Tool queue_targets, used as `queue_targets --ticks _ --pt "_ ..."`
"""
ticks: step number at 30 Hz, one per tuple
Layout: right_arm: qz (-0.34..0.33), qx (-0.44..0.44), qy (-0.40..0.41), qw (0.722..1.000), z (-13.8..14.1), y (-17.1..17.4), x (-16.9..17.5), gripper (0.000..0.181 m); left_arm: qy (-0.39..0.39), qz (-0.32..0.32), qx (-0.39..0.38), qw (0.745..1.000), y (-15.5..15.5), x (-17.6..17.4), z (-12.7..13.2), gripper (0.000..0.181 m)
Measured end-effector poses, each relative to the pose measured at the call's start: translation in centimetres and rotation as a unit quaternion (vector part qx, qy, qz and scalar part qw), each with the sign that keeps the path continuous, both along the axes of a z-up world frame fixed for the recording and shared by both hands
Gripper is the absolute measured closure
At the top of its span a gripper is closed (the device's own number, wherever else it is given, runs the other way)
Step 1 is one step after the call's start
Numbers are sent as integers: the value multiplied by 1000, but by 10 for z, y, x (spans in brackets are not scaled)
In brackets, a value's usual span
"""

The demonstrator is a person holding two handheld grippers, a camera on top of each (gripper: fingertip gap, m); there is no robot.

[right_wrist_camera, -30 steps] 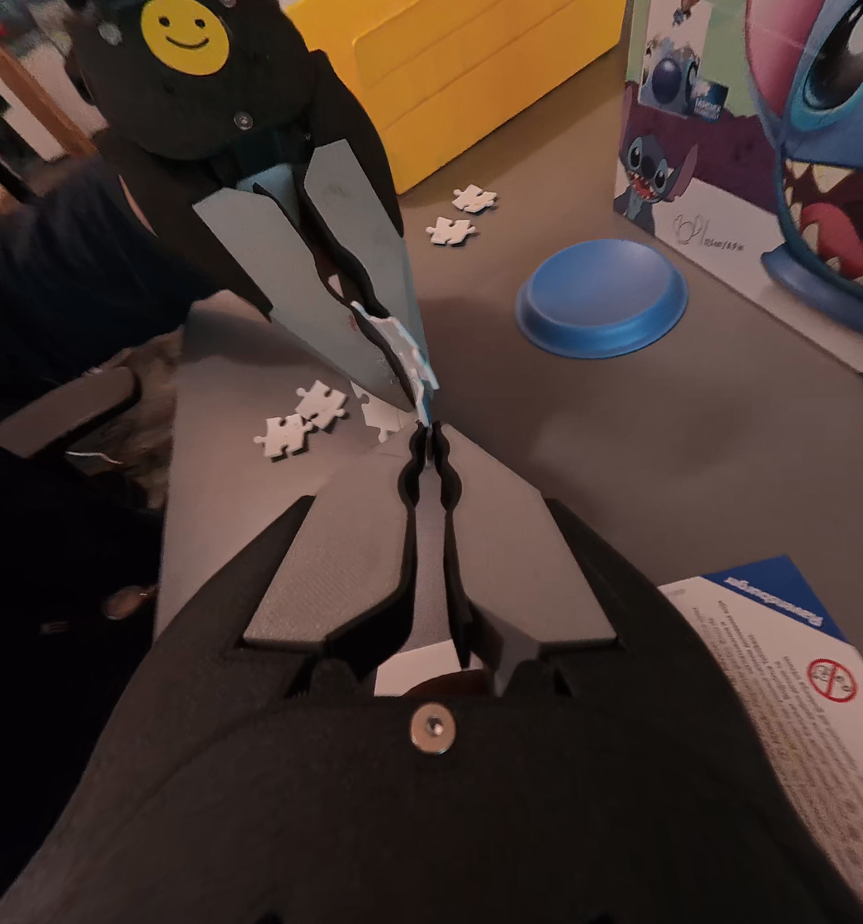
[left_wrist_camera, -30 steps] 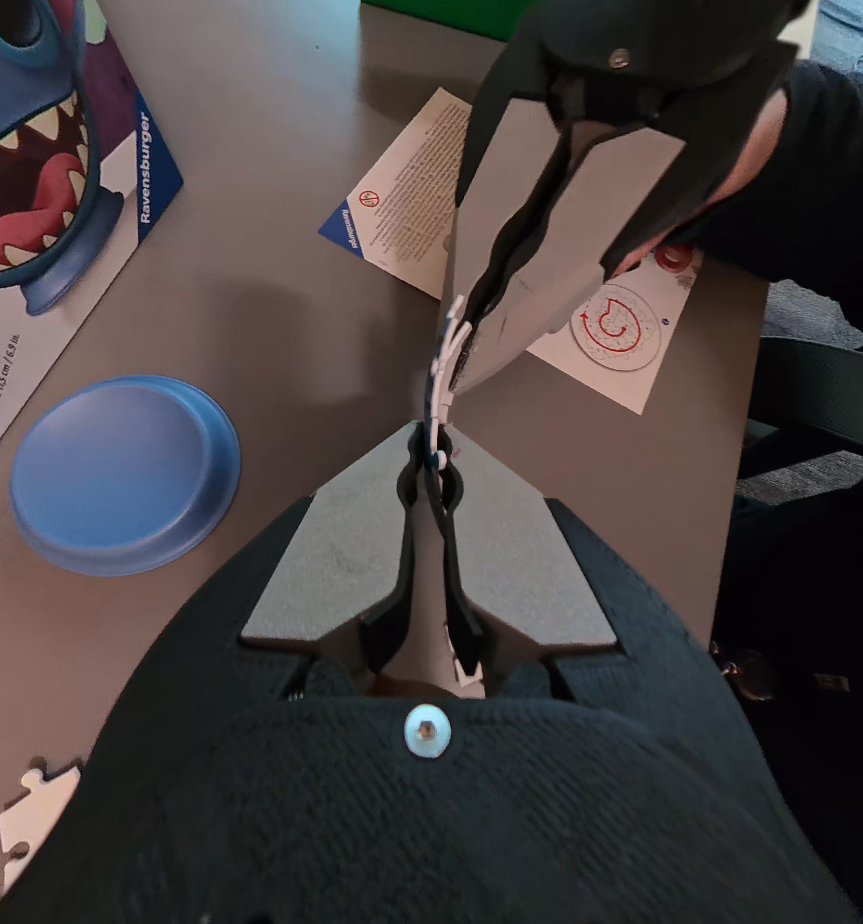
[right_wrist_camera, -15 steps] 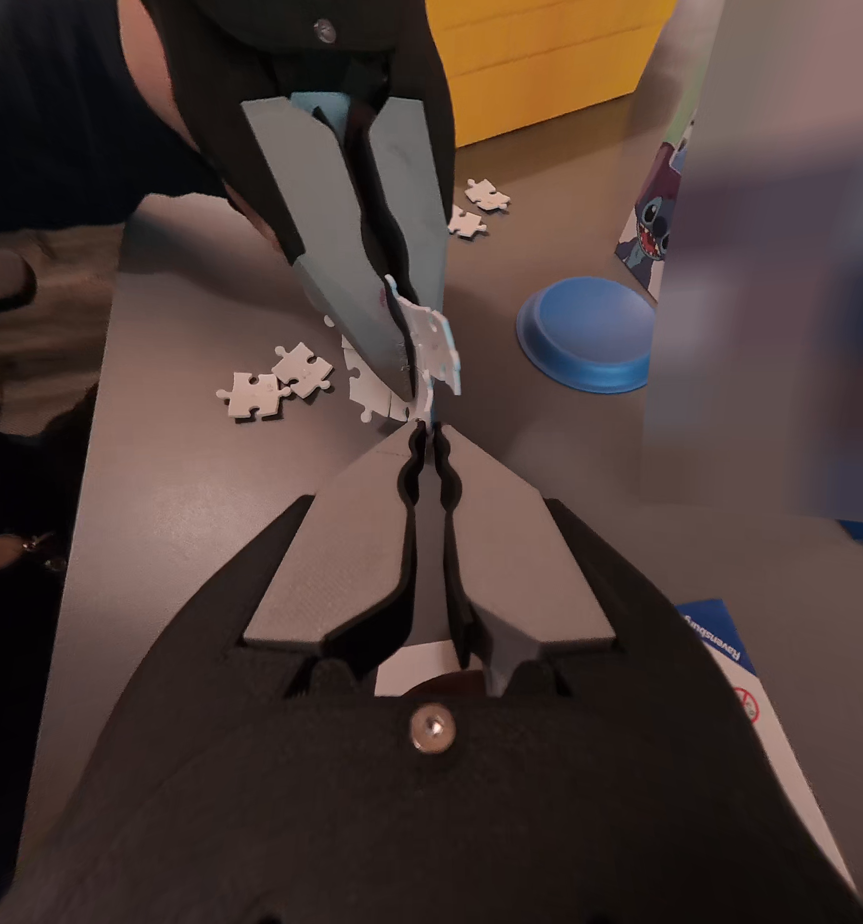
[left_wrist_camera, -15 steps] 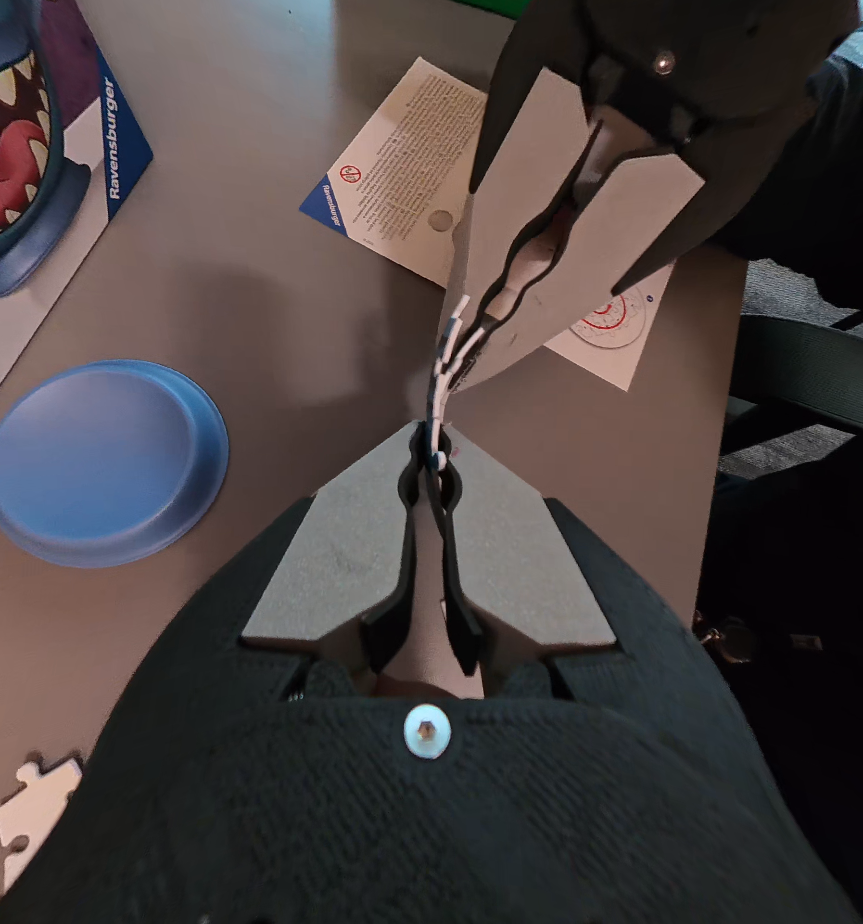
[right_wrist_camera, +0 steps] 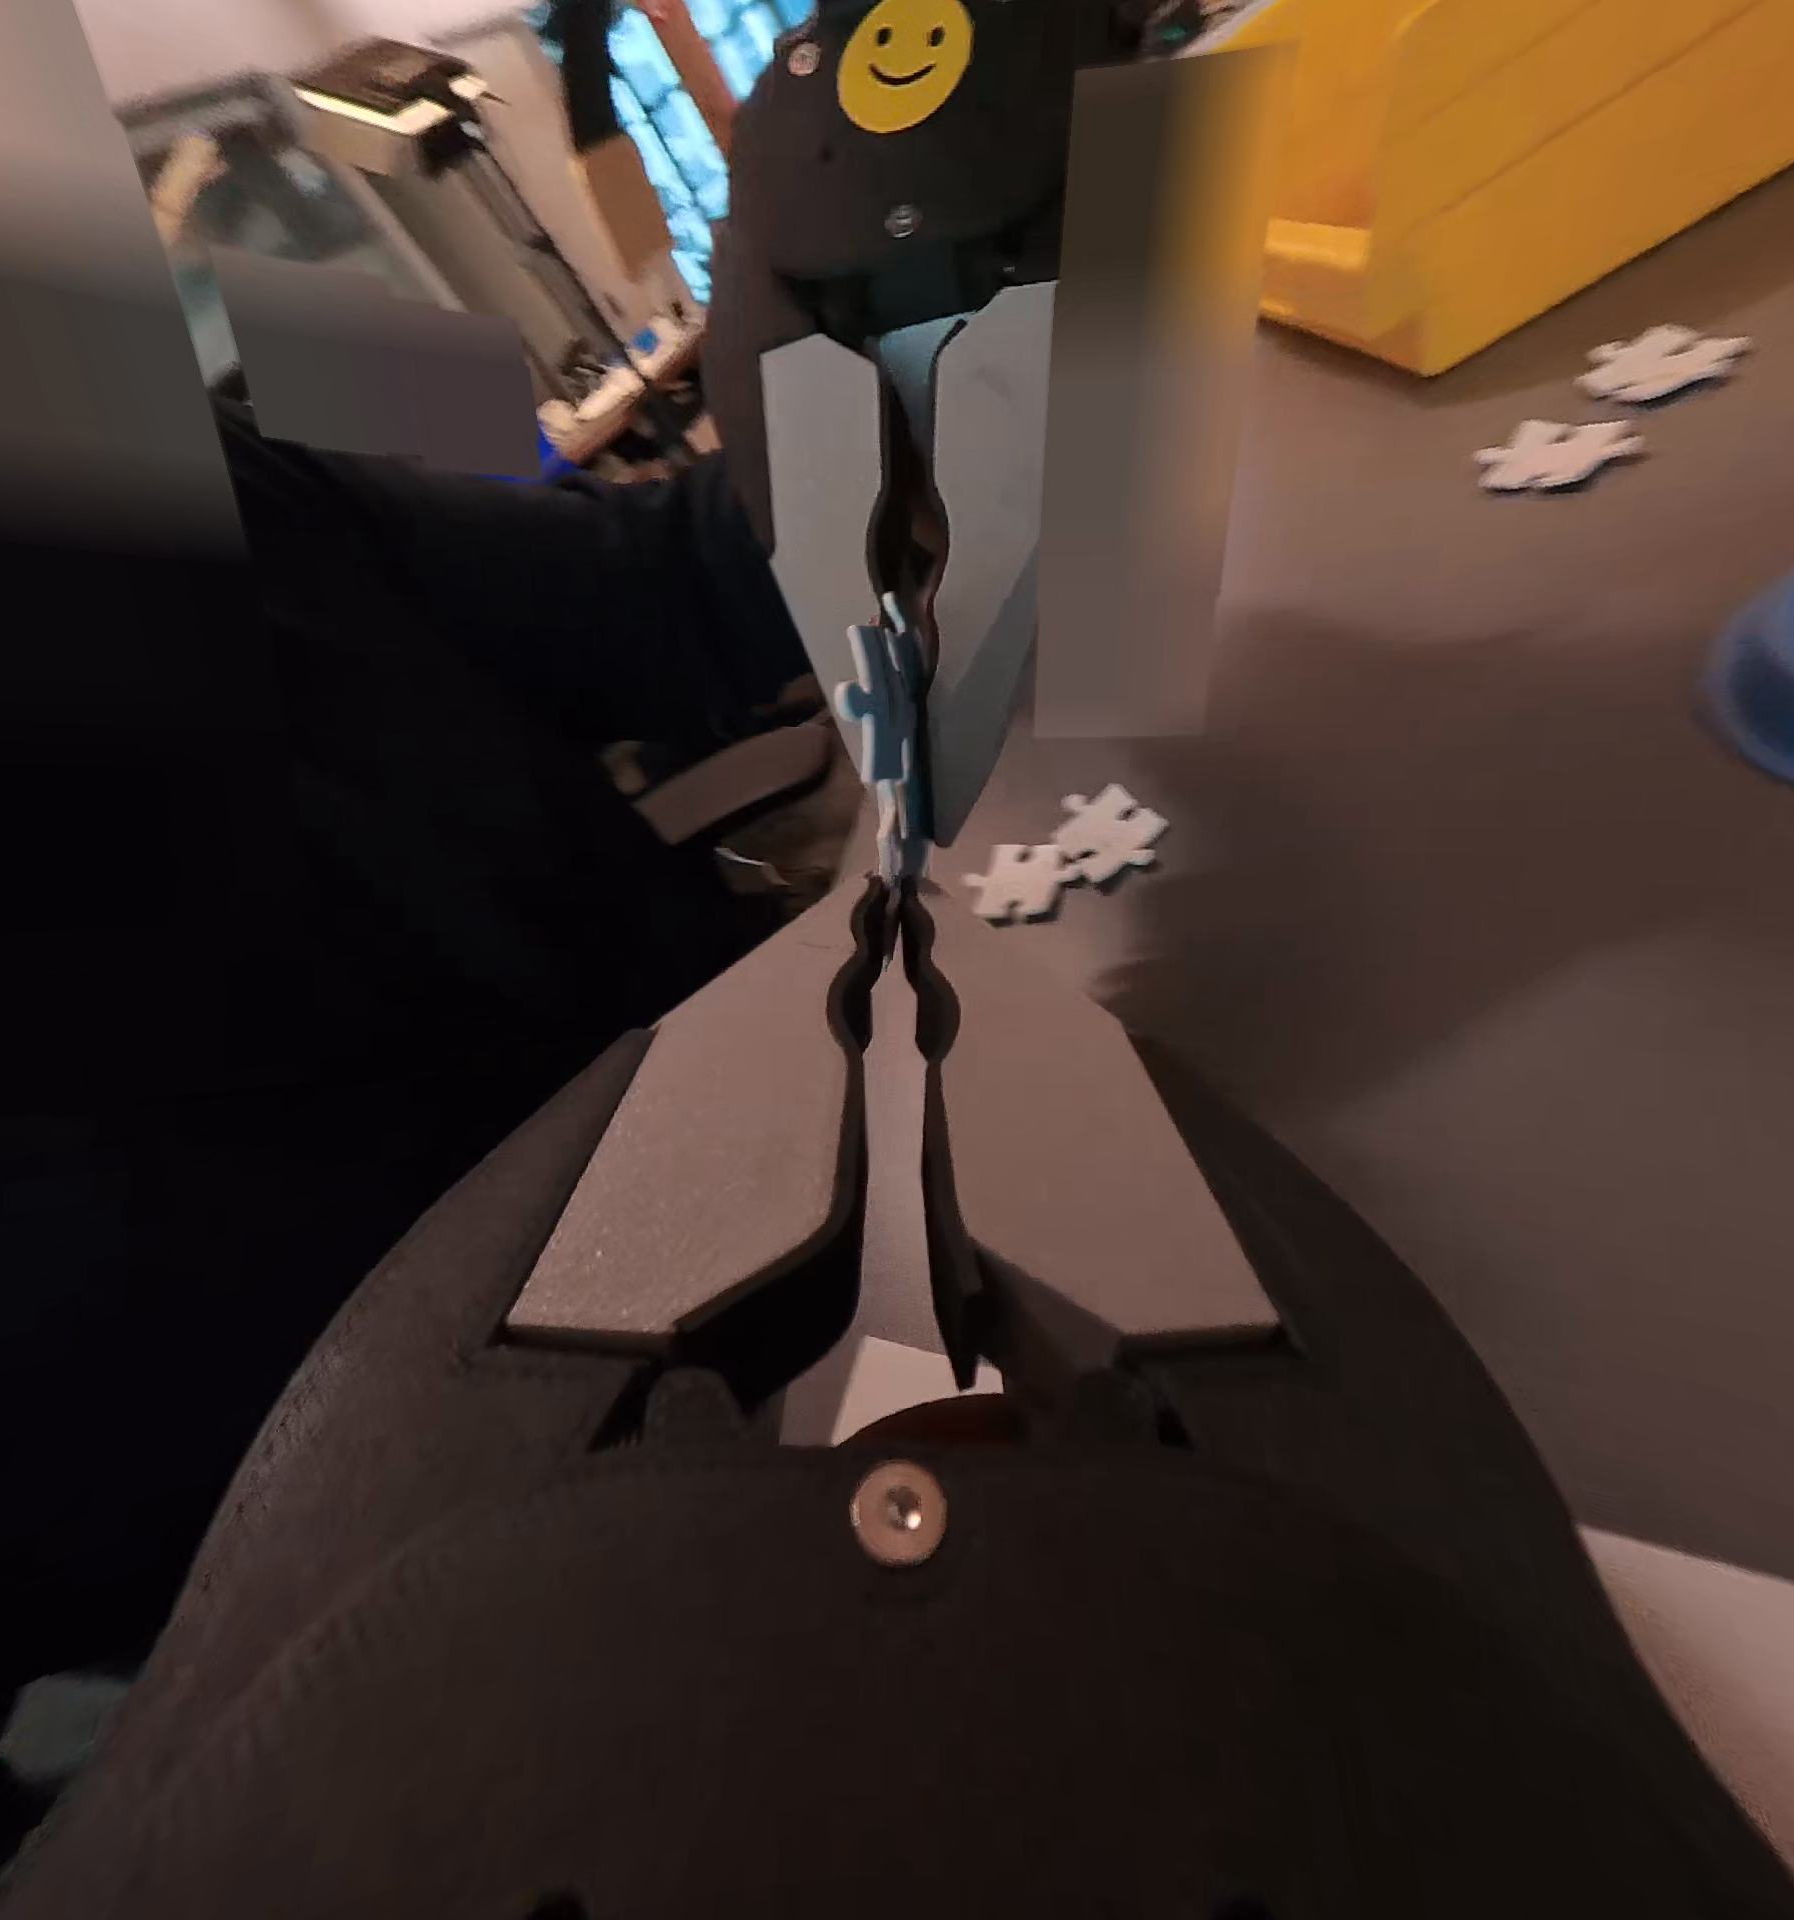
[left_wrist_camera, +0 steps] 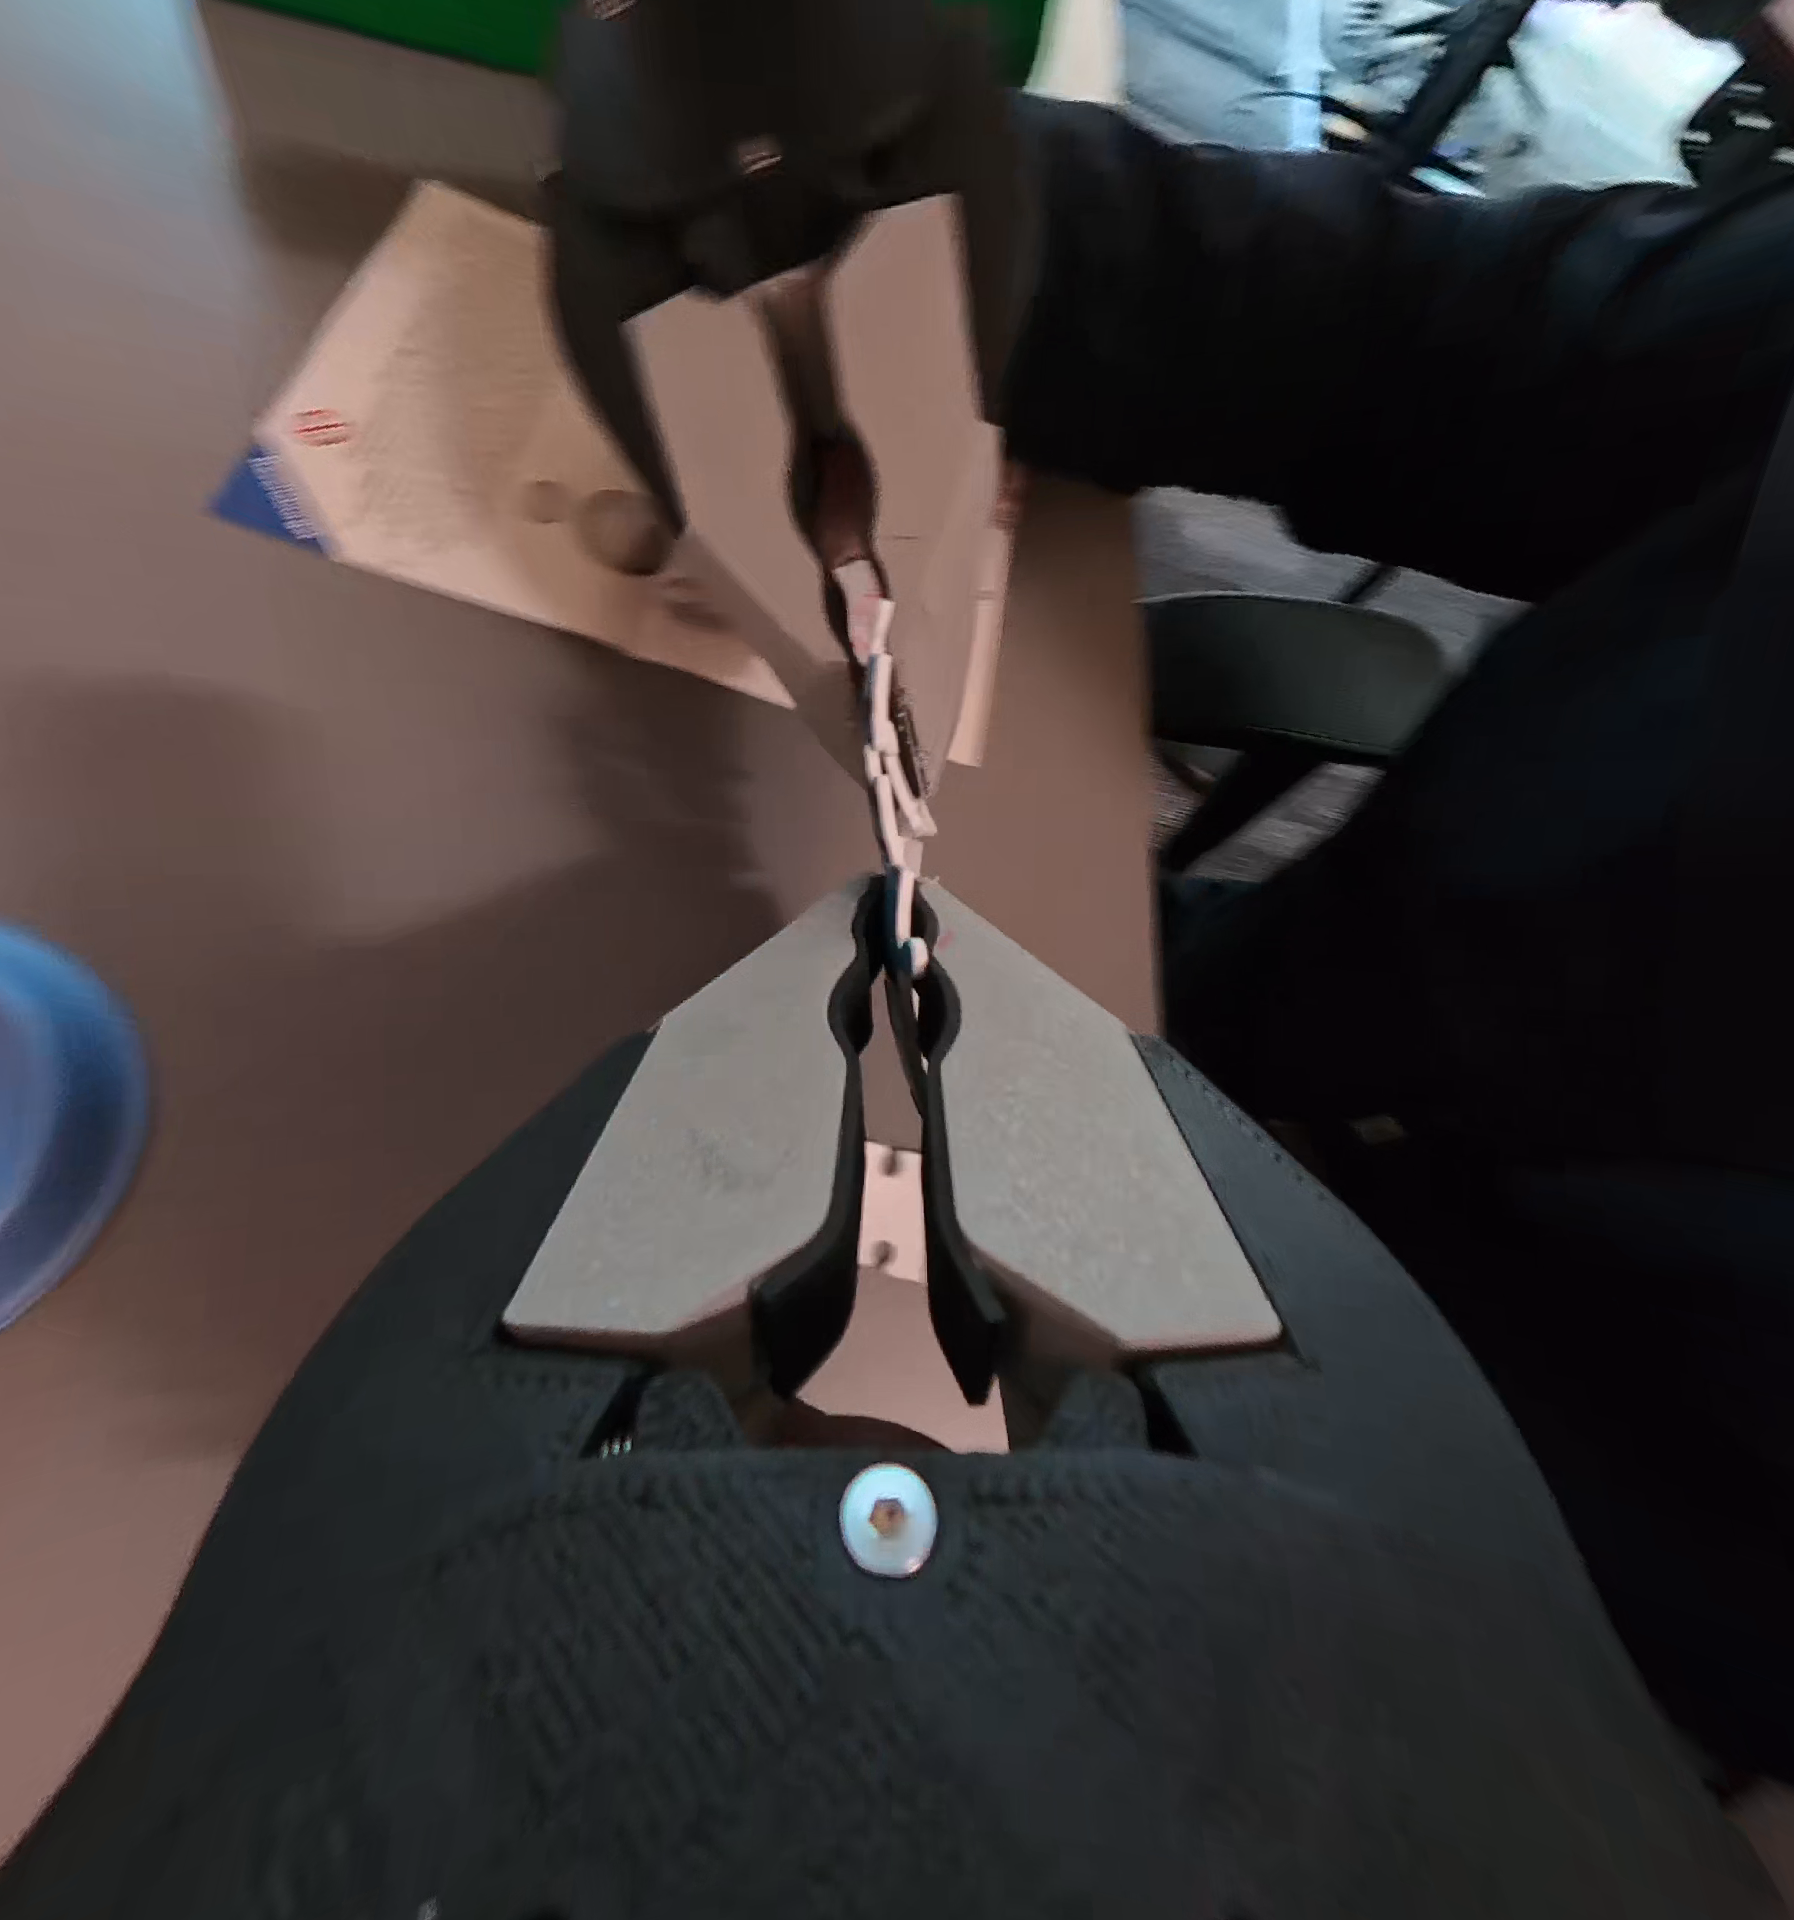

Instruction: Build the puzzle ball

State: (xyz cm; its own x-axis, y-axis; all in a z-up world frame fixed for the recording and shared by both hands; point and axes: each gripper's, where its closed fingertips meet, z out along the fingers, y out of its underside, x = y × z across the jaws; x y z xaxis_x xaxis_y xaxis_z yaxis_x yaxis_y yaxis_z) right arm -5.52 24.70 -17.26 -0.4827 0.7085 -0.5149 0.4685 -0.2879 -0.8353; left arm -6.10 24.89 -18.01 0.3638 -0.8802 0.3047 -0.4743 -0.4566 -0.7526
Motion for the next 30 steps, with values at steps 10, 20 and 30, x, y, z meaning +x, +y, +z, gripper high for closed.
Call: queue_targets --ticks 10,20,30 --pt "-32 44 -1 999 -7 5 -9 181 4 13 -4 1000 2 -8 -6 180" --pt "-153 301 53 940 -4 41 -15 181 5 90 44 995 25 -30 -8 180" --pt "-180 269 -99 941 -47 71 -6 151 63 48 42 996 18 -18 -25 180"
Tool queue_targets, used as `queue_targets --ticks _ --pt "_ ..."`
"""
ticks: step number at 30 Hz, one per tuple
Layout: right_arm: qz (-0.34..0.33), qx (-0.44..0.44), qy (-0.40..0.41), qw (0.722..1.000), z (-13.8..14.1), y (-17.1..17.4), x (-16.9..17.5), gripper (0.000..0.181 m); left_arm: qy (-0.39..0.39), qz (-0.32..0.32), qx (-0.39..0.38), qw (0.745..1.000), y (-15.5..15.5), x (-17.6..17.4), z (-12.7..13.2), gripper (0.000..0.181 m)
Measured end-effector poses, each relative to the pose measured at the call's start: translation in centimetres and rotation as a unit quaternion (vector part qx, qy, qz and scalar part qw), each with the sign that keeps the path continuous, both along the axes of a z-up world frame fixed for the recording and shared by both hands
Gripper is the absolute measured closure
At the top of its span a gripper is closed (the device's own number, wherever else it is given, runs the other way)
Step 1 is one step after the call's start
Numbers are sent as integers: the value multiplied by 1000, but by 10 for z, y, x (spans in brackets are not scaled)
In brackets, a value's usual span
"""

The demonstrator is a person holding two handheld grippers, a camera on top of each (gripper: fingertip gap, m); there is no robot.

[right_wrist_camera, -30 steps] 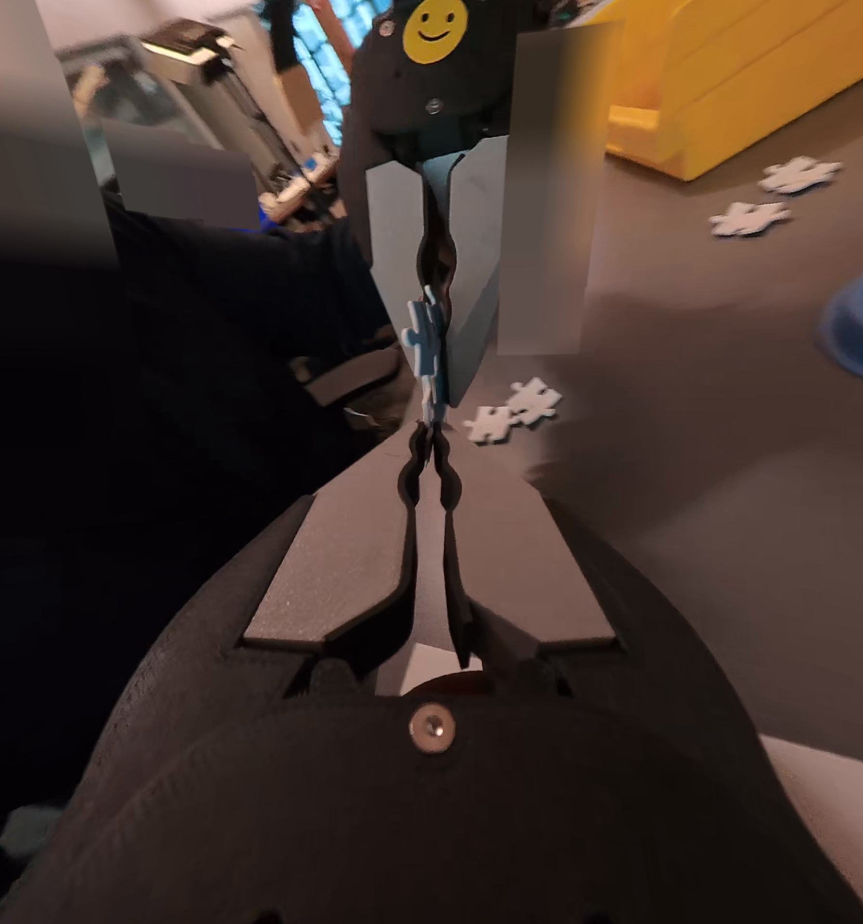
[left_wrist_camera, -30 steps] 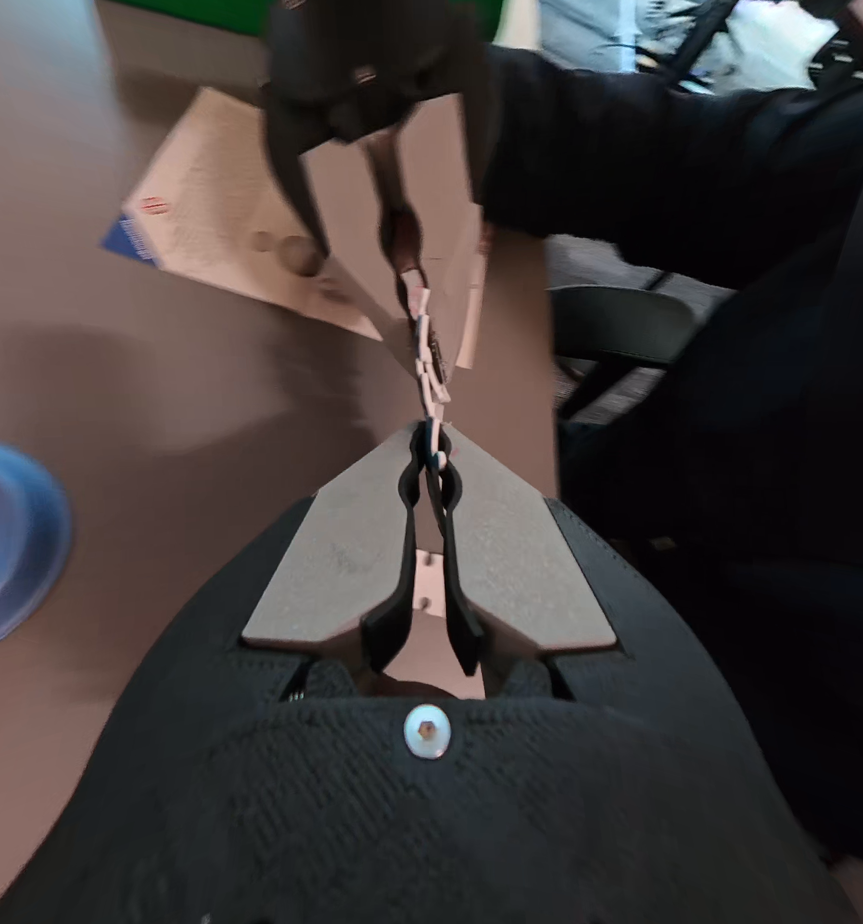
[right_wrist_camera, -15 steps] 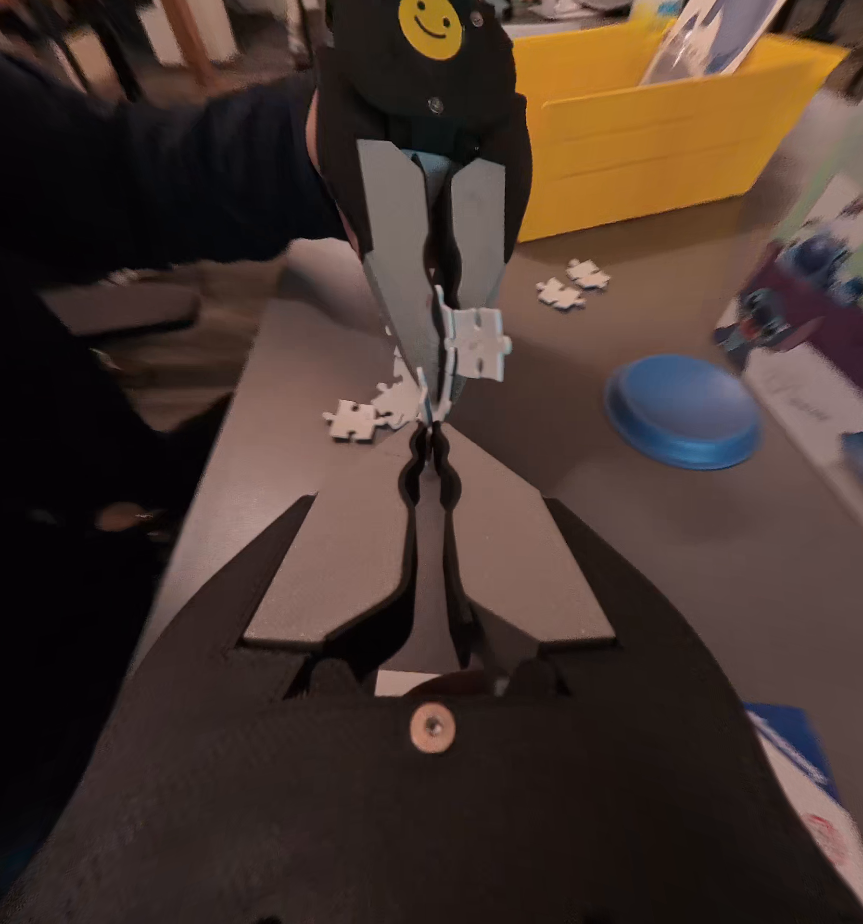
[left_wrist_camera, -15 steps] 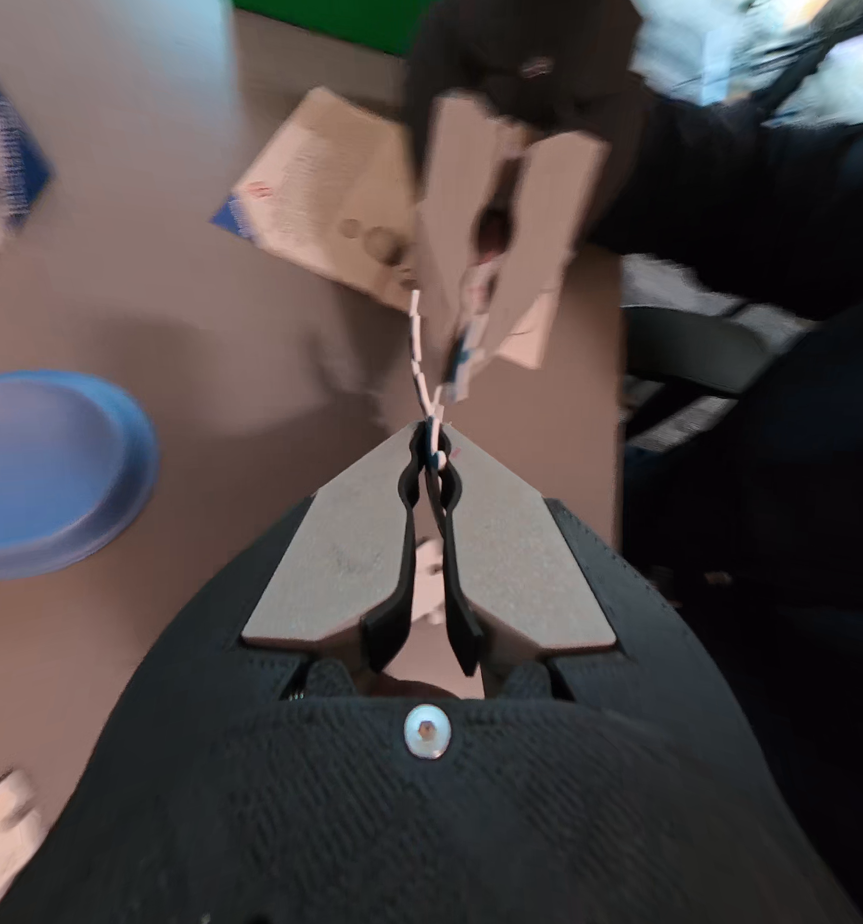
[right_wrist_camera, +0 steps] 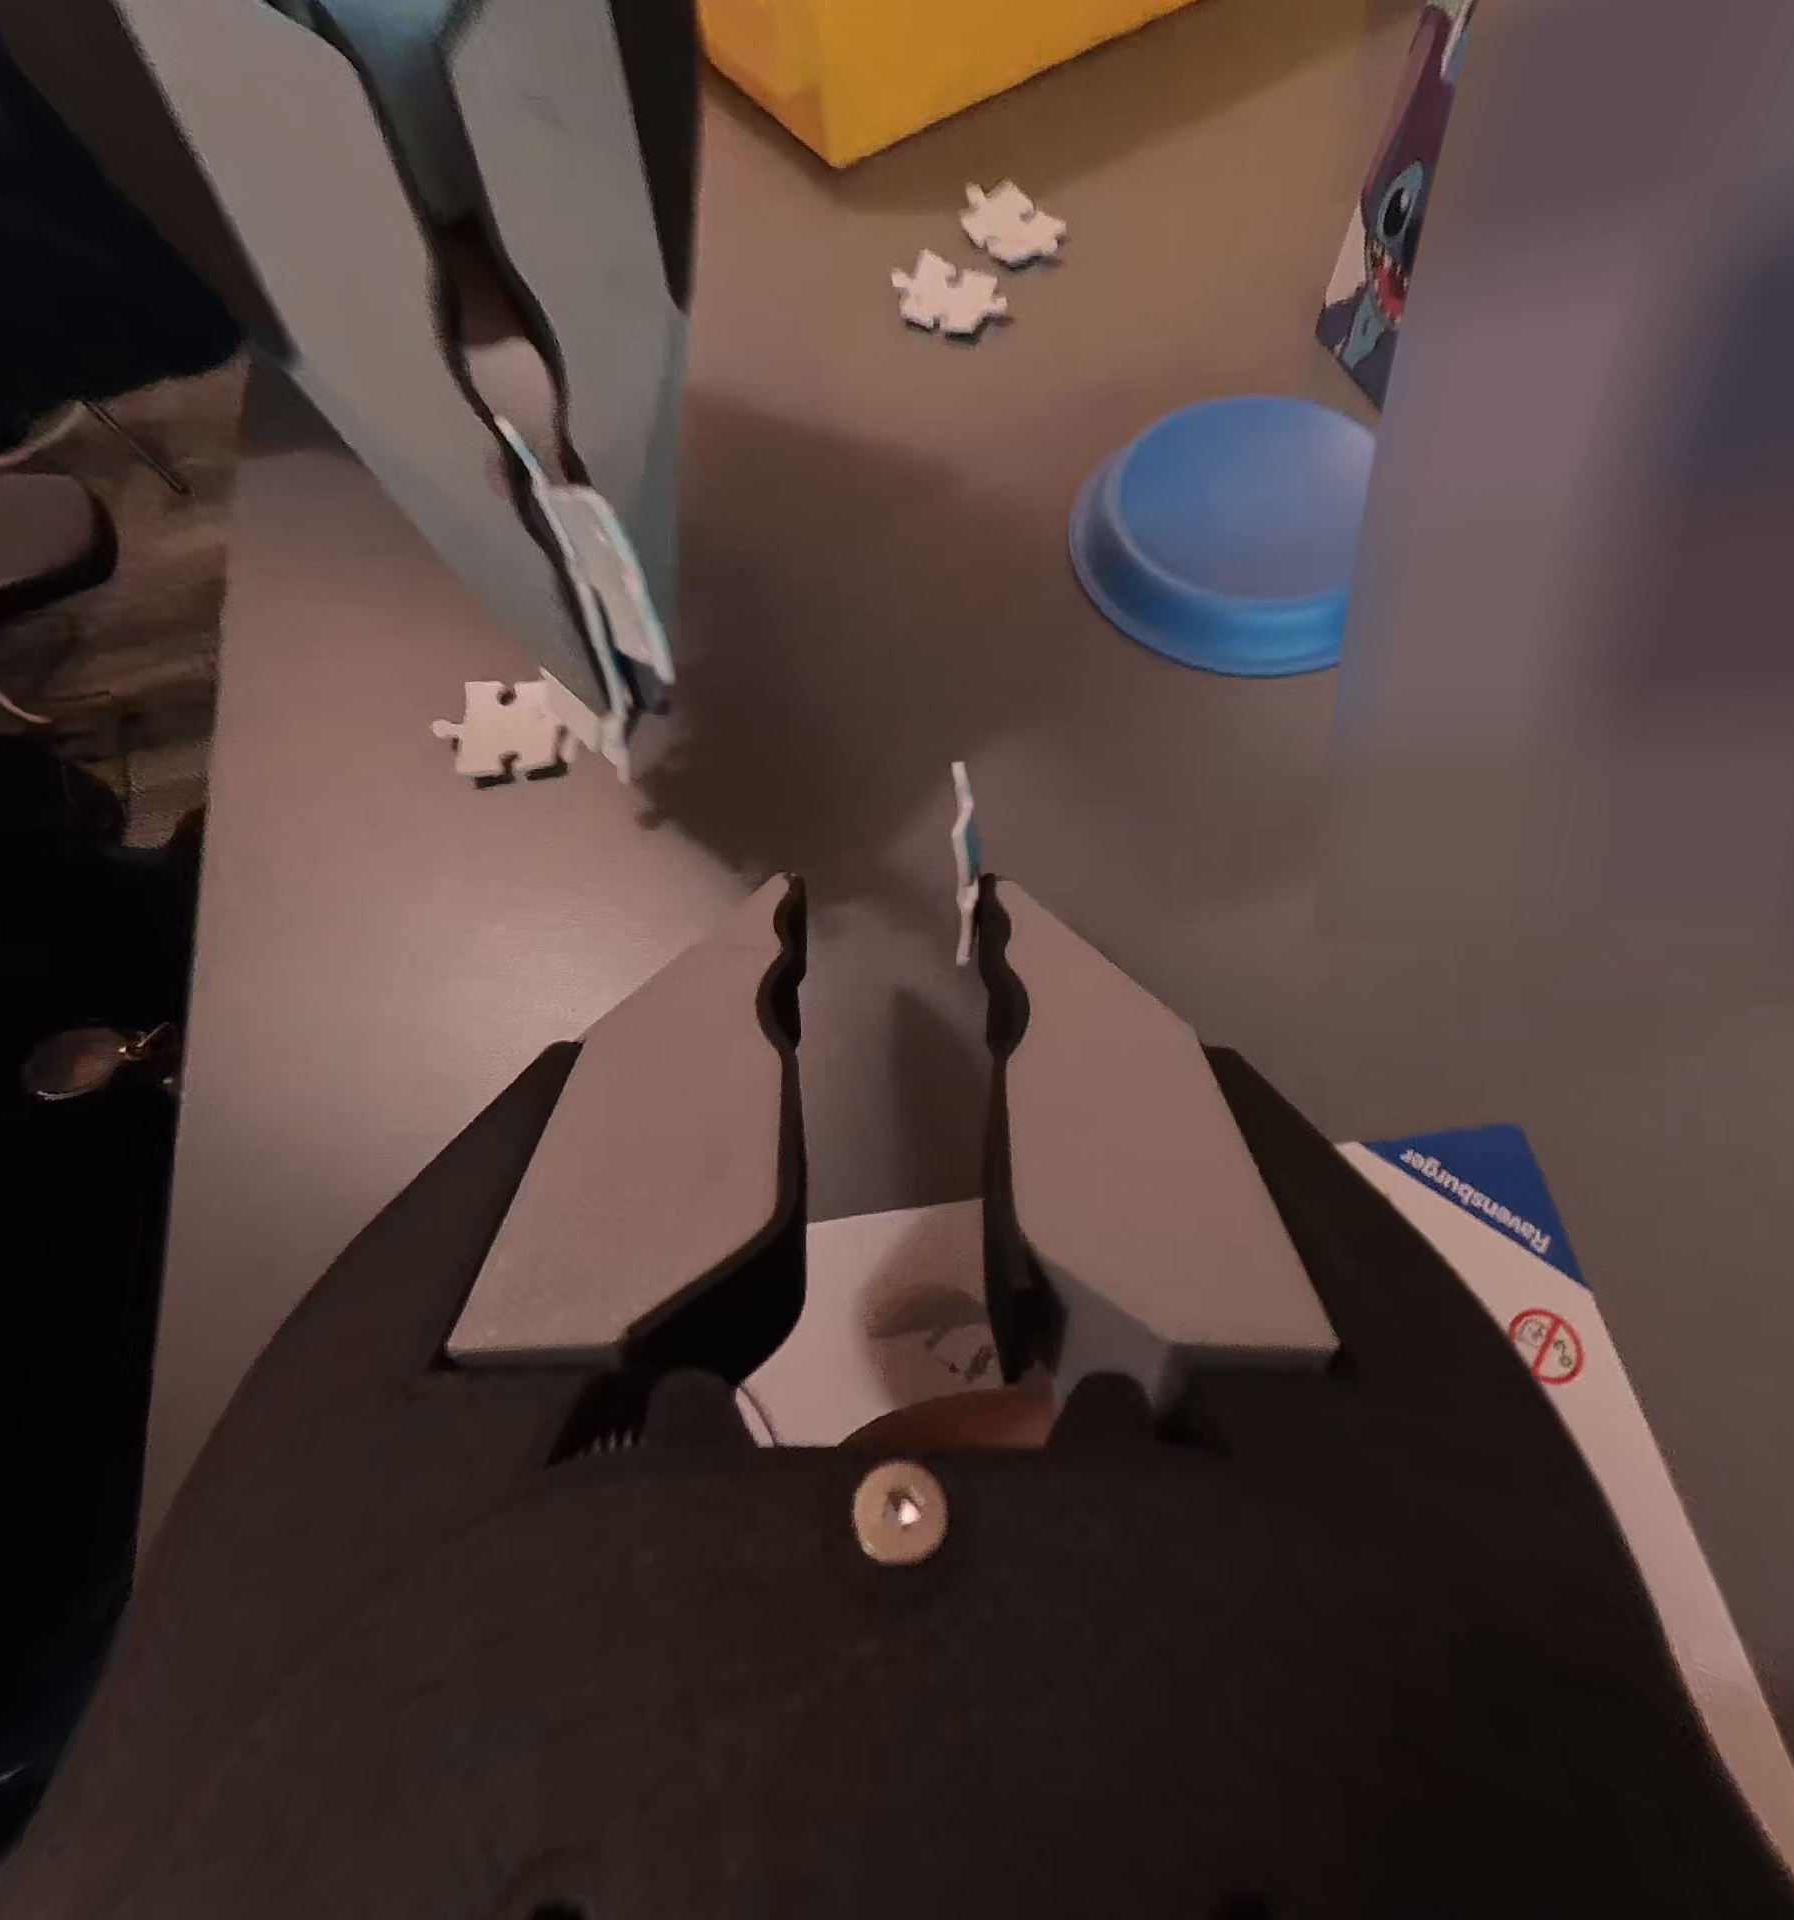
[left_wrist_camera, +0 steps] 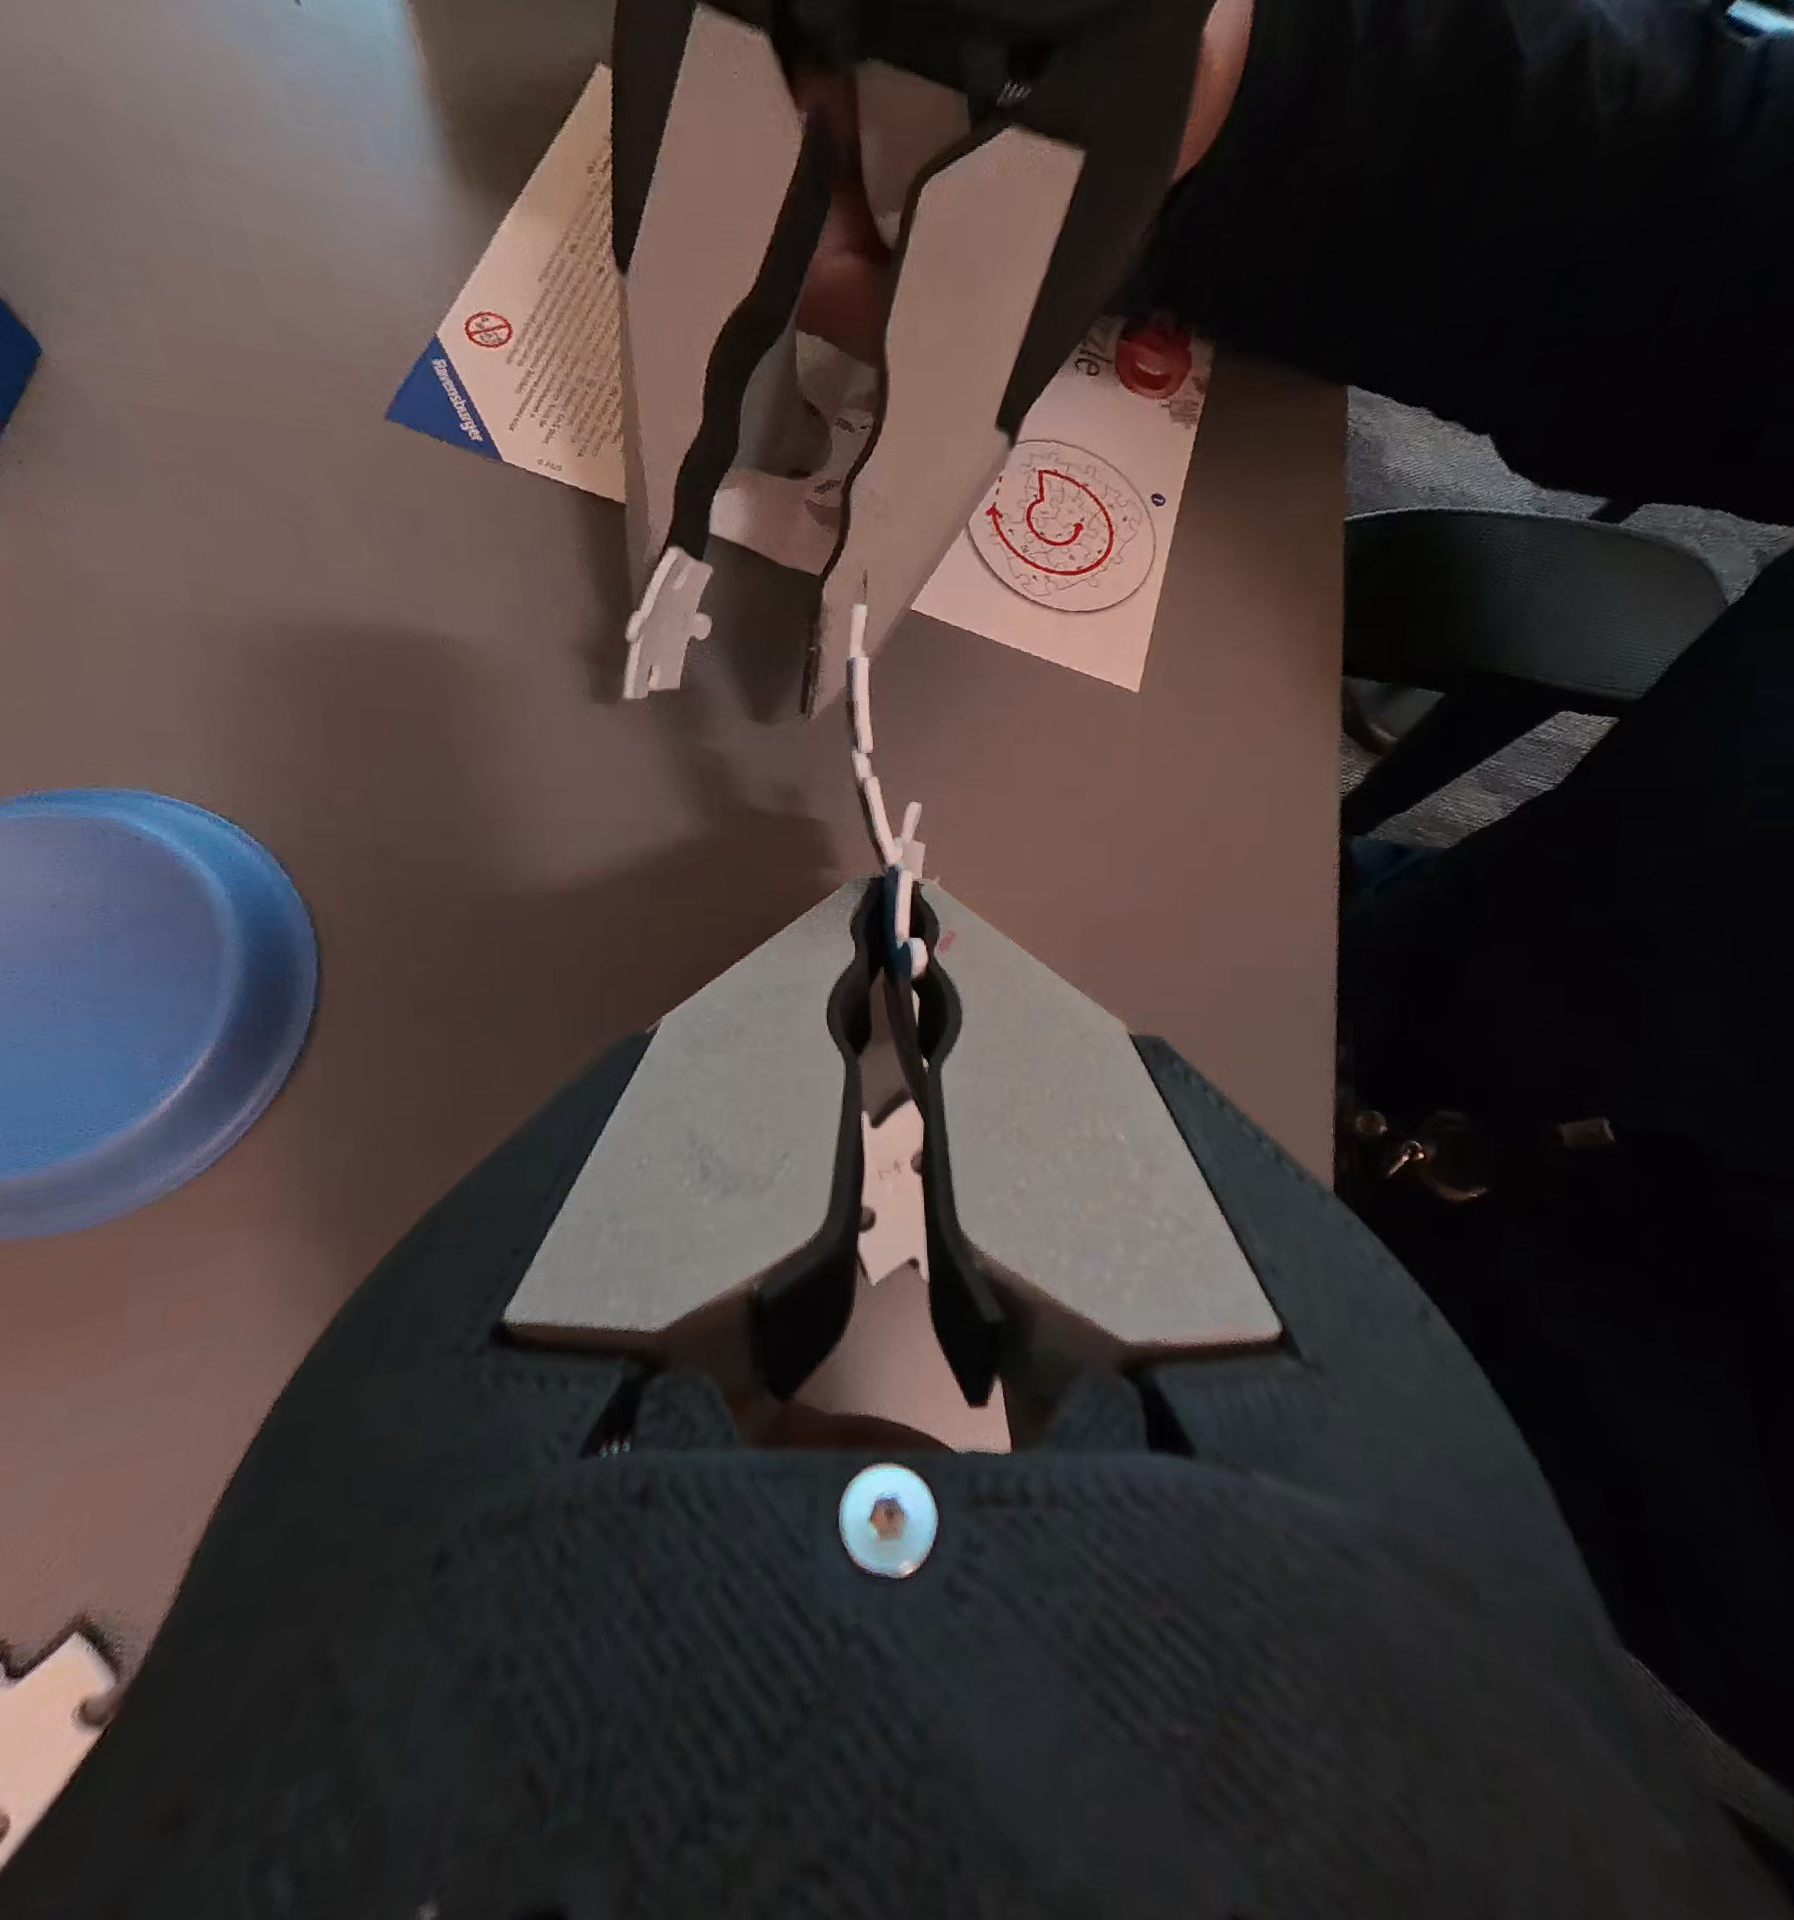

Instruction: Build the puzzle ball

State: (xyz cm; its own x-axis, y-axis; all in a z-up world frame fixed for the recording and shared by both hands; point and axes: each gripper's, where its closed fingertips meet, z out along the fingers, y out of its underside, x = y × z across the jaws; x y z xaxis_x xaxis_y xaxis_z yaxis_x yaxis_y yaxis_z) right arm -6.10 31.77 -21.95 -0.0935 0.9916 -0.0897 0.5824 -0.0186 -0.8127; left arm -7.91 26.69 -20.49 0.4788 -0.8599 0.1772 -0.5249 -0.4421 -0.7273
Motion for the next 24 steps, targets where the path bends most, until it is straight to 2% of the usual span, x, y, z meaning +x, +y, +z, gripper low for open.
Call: queue_targets --ticks 5,6,9,11,13,18,21,24 --pt "37 -44 91 994 37 -17 -3 155 -6 -12 -16 1000 2 6 -4 180" --pt "31 -49 86 995 35 -15 -3 155 -6 -15 -17 1000 1 7 -4 180" --pt "-39 -37 17 998 8 11 0 153 -4 -18 -21 1000 1 8 -7 180" --pt "-35 -67 3 997 2 9 1 152 0 -18 -23 1000 0 8 -9 180" --pt "-33 -63 14 997 5 8 -1 151 2 -18 -25 1000 0 8 -11 180" --pt "28 -71 109 991 42 -19 -11 157 -1 -26 -30 999 -2 11 -11 180" --pt "47 -93 113 988 44 -28 -12 157 4 -31 -32 999 -3 13 -13 180" --pt "30 -90 107 990 43 -20 -10 153 3 -28 -34 999 -2 13 -14 180"
